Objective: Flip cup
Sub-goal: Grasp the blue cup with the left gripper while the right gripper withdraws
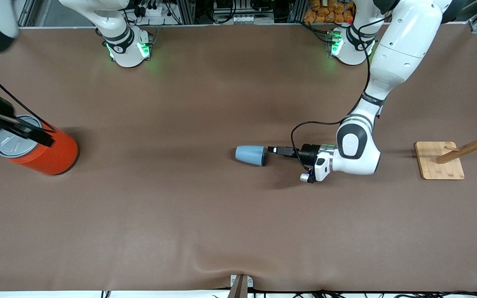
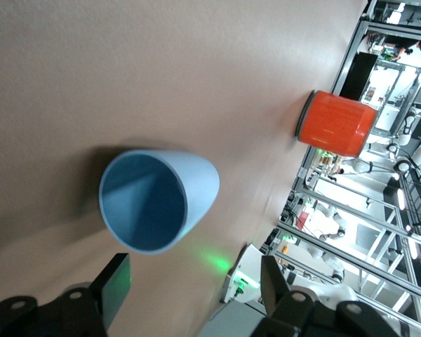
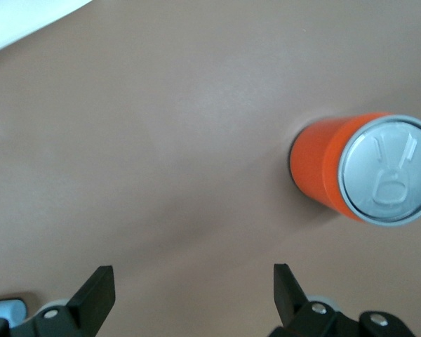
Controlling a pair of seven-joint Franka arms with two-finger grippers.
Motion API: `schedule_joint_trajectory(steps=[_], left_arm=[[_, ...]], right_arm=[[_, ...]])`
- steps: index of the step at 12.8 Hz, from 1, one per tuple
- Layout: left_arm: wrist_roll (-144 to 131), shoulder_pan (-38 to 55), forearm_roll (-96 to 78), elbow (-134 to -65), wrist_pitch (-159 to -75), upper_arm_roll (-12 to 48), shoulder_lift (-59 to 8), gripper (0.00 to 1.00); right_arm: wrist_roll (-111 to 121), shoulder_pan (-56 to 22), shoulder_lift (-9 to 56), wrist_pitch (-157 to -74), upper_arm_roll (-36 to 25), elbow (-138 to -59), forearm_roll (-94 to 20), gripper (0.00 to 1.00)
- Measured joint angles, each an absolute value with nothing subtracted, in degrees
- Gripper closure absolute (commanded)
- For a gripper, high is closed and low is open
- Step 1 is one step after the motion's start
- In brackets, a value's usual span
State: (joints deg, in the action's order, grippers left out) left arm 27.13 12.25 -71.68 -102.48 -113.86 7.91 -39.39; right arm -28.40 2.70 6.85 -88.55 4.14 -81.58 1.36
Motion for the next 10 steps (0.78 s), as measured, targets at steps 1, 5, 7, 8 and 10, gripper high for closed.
schedule_joint_trajectory(steps=[1, 5, 7, 8, 10], left_arm=[[27.4, 12.8, -72.9, -102.4, -114.5, 7.9, -39.7, 0.21], [29.4, 15.1, -77.2, -100.5, -115.9, 7.9, -42.6, 0.27], [30.6, 16.2, -79.1, -99.9, -116.1, 7.9, -43.8, 0.48], [32.1, 16.7, -81.1, -99.9, -116.8, 7.9, -44.5, 0.69], [34.7, 17.9, -83.8, -99.8, -117.4, 7.9, -45.5, 1.00]], right_arm=[[-26.5, 2.7, 2.9, -90.6, 2.2, -86.7, 0.8, 0.00], [-17.0, 2.7, -4.2, -94.7, -2.5, -94.7, 0.5, 0.00], [-12.2, 2.7, -3.6, -94.1, -2.6, -93.2, 0.5, 0.00], [-10.9, 2.6, -3.3, -93.5, -2.6, -92.6, 0.5, 0.00], [-10.0, 2.4, -2.8, -93.3, -2.5, -92.2, 0.4, 0.00]])
